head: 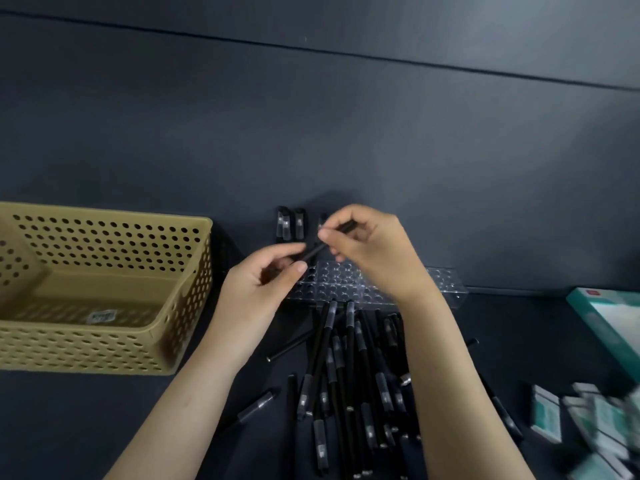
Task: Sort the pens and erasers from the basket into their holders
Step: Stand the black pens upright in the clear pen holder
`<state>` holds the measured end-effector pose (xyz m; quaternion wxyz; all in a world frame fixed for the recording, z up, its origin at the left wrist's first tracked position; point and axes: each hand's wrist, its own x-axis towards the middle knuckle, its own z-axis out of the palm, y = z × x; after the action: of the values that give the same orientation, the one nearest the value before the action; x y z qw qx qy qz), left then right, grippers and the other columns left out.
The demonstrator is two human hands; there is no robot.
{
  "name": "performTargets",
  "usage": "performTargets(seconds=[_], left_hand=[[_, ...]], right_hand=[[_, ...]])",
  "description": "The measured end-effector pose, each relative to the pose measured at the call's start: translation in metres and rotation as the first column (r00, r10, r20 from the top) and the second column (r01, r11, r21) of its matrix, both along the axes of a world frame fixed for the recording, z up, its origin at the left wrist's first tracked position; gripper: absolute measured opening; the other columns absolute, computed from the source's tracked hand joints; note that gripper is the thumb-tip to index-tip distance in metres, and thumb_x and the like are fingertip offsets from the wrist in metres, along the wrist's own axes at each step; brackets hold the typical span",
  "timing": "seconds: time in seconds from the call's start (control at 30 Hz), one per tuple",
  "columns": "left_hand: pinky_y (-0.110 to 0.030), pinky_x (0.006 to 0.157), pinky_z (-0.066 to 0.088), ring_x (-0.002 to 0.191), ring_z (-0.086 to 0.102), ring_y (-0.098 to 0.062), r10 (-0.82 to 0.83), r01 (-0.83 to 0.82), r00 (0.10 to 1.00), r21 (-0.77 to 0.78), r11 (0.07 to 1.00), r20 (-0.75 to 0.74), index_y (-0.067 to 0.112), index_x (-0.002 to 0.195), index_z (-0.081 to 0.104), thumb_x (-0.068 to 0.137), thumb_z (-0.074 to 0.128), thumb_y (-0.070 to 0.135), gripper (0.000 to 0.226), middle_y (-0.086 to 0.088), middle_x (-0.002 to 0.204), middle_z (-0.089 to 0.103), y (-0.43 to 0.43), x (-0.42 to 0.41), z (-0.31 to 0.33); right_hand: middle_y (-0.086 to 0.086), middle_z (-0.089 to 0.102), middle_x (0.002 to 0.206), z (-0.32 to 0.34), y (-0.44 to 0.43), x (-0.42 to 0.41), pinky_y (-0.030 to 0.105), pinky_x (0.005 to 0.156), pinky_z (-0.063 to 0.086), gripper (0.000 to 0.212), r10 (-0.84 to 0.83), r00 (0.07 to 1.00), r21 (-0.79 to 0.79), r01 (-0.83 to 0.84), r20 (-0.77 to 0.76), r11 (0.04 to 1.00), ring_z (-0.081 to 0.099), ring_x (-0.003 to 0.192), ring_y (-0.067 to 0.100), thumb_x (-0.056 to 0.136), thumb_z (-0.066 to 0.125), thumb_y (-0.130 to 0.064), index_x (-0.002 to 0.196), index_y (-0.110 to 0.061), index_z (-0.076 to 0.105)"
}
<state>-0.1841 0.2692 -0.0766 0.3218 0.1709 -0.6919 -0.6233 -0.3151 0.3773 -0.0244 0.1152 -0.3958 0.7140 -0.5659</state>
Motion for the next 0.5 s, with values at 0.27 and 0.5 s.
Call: performTargets(seconds=[0.27,0.5], left_hand=[[-0.021,0.076,0.054,0.081,0.067,-0.012,0.068,-0.031,0.988,0.255,0.966,-0.139,0.014,0.099,0.064,0.088,0.062,0.002,0.016,0.005,0.081,0.068,-0.004,-0.013,-0.001],[-0.015,0.093,0.045,0.106,0.061,-0.002,0.112,-0.121,0.992,-0.234,0.965,-0.050,0.027,0.118,0.059,0.090,0.062,0.012,0.032,0.011,0.108,0.067,-0.015,-0.006,-0.008]], right_hand=[[-0.004,0.071,0.083,0.001,0.027,-0.019,0.018,0.071,0.049,0.017,0.167,0.984,0.295,-0.179,0.069,0.938,0.058,0.072,0.009,0.080,0.077,-0.014,0.093,-0.024,0.075],[-0.008,0.075,0.088,0.001,0.019,-0.017,0.019,0.075,0.049,0.014,0.140,0.990,0.227,-0.139,0.014,0.964,0.067,0.080,0.008,0.086,0.070,-0.012,0.096,-0.022,0.072]])
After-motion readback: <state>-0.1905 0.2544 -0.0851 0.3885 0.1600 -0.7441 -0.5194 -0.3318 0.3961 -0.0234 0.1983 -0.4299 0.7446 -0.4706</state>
